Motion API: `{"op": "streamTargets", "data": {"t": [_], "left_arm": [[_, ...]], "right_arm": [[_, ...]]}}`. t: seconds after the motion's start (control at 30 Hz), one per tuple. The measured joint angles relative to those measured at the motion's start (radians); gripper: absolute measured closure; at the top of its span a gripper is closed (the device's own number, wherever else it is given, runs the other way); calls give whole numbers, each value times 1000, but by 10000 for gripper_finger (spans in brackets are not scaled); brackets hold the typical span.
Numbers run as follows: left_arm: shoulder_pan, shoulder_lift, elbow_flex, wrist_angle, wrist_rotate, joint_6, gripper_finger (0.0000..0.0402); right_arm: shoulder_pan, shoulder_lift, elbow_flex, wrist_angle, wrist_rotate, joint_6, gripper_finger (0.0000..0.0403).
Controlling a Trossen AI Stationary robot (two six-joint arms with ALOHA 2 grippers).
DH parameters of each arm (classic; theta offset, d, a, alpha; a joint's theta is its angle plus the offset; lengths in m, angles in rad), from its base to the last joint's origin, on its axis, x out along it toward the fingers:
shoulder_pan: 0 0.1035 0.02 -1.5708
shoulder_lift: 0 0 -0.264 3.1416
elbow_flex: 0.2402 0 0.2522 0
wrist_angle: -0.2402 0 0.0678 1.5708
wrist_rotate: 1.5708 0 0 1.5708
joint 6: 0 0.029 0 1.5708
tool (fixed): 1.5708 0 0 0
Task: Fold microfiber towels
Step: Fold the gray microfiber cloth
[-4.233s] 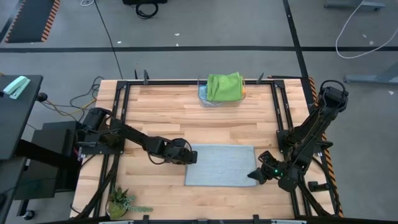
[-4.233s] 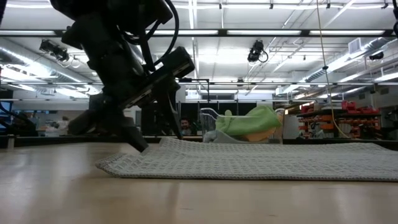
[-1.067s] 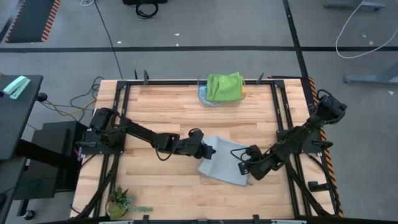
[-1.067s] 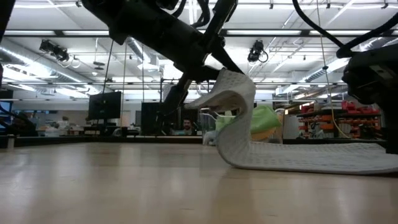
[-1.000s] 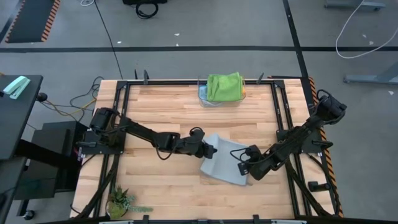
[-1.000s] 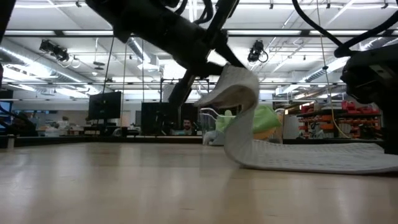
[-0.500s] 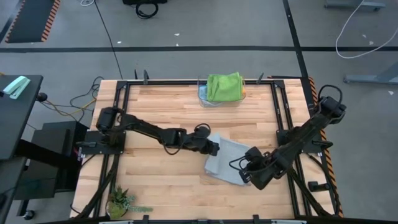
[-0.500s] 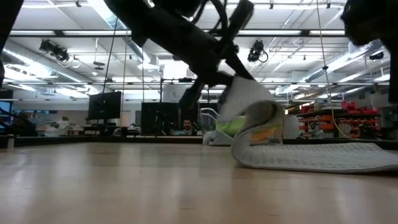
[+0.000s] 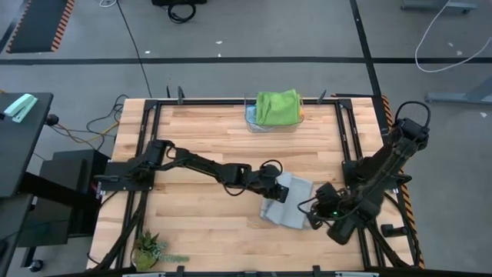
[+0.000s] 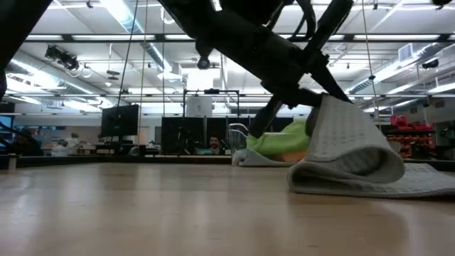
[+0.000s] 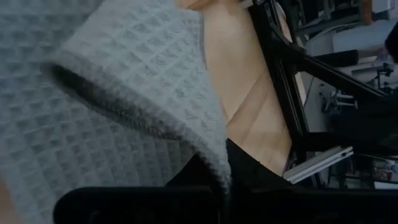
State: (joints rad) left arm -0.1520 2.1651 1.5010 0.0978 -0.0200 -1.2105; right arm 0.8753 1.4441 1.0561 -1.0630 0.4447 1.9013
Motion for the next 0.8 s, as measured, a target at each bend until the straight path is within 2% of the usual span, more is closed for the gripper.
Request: {"op": "streamTargets", "data": {"t": [0.2,0.4,0.8], "left_arm": [[8,22,40,6,20,3,393],[10,78,100,14,62,3,383],[13,101,149,6,75,61,323]], "right_arm": [[82,-23,0,-112,4,139,400],[96,-24,0,-120,4,160,400],[96,-24,0,-117,31,155,396]]}}
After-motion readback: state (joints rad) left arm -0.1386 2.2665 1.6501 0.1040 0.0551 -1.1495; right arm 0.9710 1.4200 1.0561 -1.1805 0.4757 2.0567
